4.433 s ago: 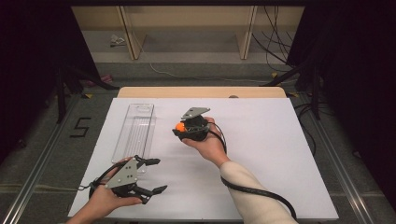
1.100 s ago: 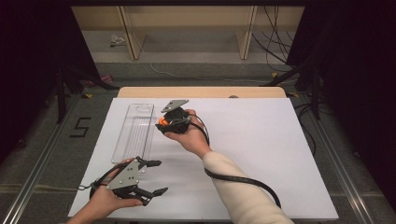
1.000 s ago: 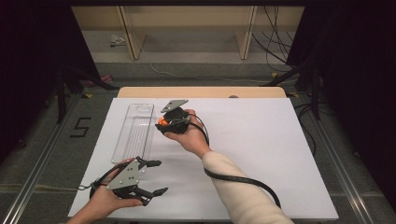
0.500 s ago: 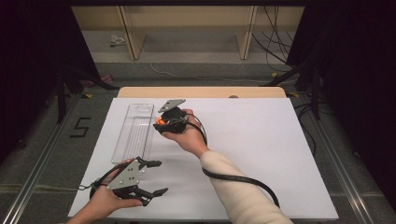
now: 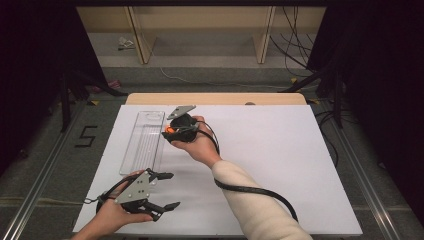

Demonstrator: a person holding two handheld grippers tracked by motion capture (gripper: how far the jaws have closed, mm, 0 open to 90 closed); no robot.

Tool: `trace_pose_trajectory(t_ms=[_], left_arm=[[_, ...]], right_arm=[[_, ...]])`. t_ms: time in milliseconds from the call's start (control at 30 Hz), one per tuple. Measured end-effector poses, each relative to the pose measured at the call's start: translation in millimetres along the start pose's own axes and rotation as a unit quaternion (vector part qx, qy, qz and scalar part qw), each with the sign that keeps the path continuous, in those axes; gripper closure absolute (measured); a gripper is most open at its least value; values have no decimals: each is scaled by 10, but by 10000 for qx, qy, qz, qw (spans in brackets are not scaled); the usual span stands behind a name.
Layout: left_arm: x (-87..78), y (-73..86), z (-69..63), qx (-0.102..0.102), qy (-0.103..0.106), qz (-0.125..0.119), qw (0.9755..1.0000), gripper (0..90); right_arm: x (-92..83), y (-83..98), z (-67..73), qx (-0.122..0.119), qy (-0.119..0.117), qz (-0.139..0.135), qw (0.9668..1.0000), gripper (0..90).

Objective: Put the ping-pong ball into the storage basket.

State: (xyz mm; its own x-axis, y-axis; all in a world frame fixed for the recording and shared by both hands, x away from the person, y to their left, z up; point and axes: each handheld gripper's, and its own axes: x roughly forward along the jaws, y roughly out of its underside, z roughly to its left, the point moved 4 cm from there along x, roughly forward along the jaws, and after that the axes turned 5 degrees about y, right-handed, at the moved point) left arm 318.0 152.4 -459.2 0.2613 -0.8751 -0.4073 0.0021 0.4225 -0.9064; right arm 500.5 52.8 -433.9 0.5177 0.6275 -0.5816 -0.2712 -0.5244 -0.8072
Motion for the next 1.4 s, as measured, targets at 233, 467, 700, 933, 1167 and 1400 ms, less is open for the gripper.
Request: trace_pose_trajectory(t_ms=[233,467,700,933,1167,1400], left_arm=[[1,2,-3,-7,20,12,10000,182],[2,4,-6,-1,29,24,10000,183],[3,4,-7,4,36,29,10000,183],[4,5,-9,8,45,36,10000,183],[5,5,-11,11,56,38,10000,183],[6,6,-11,16,55,41,10000,183]], right_arm=[[19,-26,14,-26,-13,-1,10000,515],[38,-60,39,-46,-25,-11,10000,514],[51,-85,56,-68,-45,-11,10000,515],[67,-101,69,-69,-50,-13,10000,515],[80,-126,85,-78,-59,-20,10000,515],[101,-149,103,-101,-72,-24,9999,515]])
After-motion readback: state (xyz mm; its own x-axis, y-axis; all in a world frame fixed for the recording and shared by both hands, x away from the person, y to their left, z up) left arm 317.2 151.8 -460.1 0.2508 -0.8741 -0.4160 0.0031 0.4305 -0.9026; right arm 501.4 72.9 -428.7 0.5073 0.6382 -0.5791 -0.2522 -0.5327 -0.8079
